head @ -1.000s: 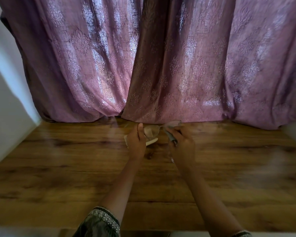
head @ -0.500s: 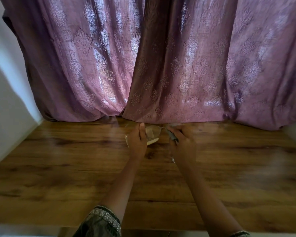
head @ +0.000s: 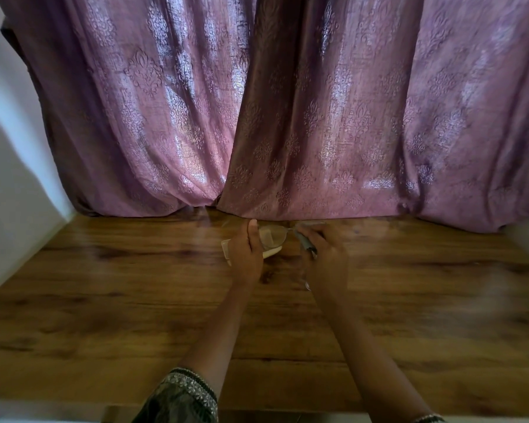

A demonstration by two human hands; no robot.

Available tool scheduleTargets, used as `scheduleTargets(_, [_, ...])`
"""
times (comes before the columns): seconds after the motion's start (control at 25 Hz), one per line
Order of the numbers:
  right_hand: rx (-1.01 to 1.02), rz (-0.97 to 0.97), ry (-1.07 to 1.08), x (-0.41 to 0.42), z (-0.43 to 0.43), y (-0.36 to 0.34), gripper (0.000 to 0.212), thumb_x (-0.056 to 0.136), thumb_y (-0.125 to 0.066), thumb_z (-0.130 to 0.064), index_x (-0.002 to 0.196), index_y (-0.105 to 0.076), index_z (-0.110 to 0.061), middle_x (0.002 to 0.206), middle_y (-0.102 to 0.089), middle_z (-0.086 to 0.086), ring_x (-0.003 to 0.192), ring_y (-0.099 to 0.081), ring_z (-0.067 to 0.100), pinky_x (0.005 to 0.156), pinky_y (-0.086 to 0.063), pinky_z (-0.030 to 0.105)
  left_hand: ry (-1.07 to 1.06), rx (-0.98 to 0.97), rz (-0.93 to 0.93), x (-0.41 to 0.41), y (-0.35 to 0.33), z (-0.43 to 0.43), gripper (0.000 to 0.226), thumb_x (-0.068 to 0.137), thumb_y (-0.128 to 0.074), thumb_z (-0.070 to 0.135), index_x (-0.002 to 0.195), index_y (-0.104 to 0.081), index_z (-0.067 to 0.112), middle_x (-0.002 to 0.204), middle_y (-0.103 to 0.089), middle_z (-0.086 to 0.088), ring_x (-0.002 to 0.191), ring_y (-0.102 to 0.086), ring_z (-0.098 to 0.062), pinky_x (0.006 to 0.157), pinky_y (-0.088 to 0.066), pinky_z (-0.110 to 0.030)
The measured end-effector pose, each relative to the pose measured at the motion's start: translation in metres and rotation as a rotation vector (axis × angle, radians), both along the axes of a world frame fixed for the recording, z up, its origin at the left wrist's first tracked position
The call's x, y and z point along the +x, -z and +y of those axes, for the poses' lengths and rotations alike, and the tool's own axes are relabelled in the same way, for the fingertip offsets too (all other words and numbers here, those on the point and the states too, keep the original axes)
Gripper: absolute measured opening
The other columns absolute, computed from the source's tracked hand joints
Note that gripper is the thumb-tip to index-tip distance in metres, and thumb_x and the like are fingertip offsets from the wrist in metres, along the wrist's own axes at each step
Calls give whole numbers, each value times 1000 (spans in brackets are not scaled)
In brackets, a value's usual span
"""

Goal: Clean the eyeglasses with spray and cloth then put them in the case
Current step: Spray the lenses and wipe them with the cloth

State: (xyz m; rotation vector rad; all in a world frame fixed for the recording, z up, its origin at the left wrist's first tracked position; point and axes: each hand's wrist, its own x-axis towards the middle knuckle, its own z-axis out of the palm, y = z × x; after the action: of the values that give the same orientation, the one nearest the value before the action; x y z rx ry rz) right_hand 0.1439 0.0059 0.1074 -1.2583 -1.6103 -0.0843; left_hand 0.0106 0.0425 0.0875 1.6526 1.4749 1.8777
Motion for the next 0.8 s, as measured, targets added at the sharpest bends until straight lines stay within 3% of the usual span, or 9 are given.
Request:
scheduleTargets(0.2, [-39, 76, 12, 17, -10, 10, 40, 71, -63, 10, 106, -68, -7, 92, -62, 10, 81, -58, 19, 66, -48, 25, 2, -19, -14, -2, 1, 0, 28, 95, -33, 20, 74, -49, 12, 57, -39, 17, 54, -46, 7, 53, -33, -8])
scheduleTargets(0.36, [-60, 138, 86, 20, 10, -8, 33, 76, -64, 4, 106, -68, -8, 89, -61, 9, 77, -55, 17, 66, -47, 25, 7, -9, -21, 2, 1, -2, 31, 95, -33, 19, 76, -53, 6, 58, -40, 18, 57, -48, 8, 54, -33, -6])
scheduleTargets(0.48, [-37, 95, 16, 5, 6, -8, 28, 76, -66, -2, 104, -69, -6, 91, -62, 11, 80, -56, 17, 69, -47, 23, 1, 14, -4, 2, 0, -1, 32, 96, -31, 27, 73, -49, 13, 57, -39, 16, 56, -47, 4, 53, -31, -8])
scheduleTargets(0.6, [-95, 76, -59, 3, -8, 12, 36, 74, -64, 5, 108, -68, -9, 98, -61, 12, 84, -61, 25, 70, -54, 32, -14, 19, -1, -1, 1, 0, 32, 96, -30, 30, 69, -42, 17, 56, -38, 15, 54, -45, 2, 53, -31, -9])
scheduleTargets(0.8, [-81, 139, 84, 22, 3, 2, 37, 74, -64, 9, 106, -68, -8, 93, -62, 10, 77, -60, 21, 65, -49, 28, -3, 21, -11, -3, 2, -1, 31, 96, -32, 27, 70, -43, 16, 56, -39, 14, 54, -47, 1, 53, -32, -7])
